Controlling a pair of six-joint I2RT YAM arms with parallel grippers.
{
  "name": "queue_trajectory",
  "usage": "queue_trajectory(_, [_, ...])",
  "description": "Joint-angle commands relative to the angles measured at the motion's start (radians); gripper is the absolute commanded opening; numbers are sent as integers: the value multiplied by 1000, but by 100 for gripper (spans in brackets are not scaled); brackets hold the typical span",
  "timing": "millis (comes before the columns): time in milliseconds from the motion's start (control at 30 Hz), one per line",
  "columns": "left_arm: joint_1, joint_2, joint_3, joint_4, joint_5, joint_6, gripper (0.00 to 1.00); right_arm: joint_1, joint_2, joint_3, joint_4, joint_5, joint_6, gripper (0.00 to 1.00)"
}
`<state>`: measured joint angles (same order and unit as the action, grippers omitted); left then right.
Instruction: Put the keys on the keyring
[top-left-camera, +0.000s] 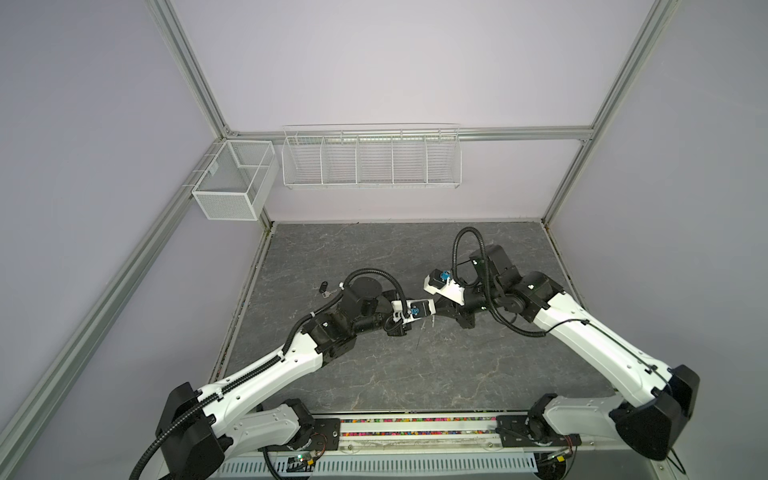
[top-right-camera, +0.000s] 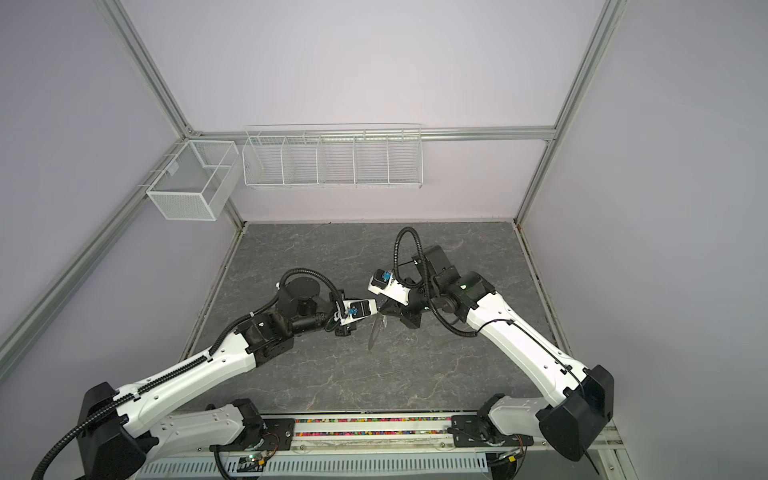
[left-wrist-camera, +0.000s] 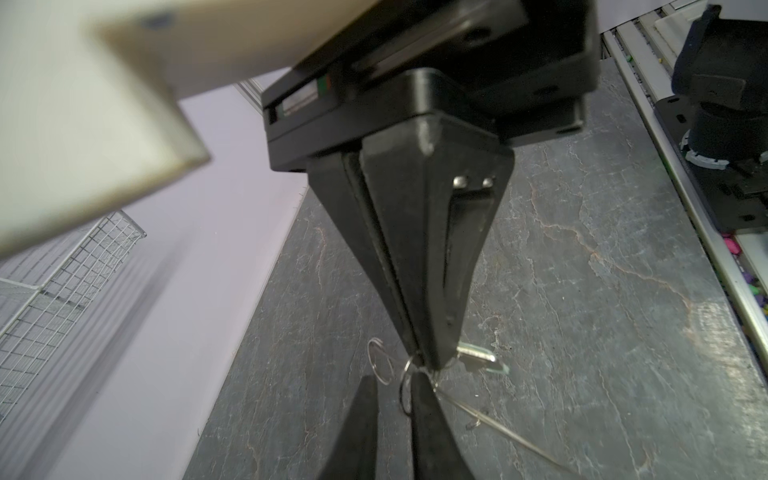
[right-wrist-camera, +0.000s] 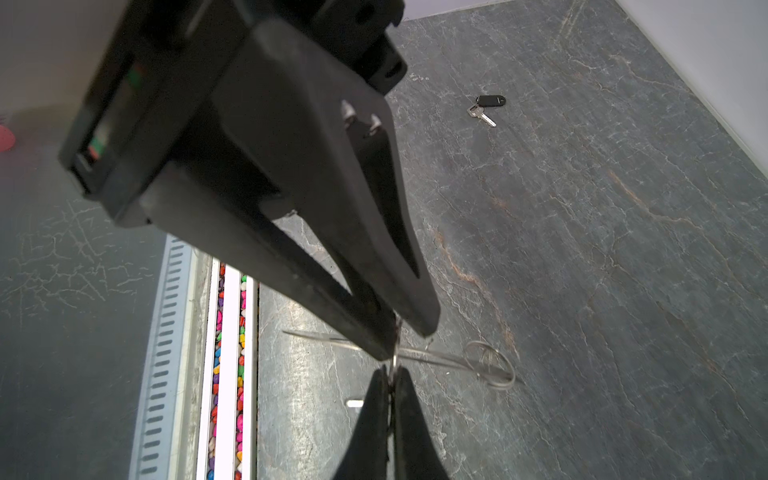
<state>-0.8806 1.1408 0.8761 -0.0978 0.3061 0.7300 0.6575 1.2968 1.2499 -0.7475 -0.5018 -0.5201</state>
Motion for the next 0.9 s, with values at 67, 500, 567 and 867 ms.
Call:
queue_trajectory(67, [-9,20,49,-56,-6,34,15,19,4,29,-8,0,-6,7])
queue_trajectory(500, [-15,59,92,-123,10,58,1,68,-17,27,15,107,-43,7])
queue_trajectory(567, [-16,61,92,-128,20,58,0,70,-32,12,40,124,-49,7])
queue_trajectory(867, [-14,57,64,-76,81,-17,0,67,-153,-113,200,227,-36,32])
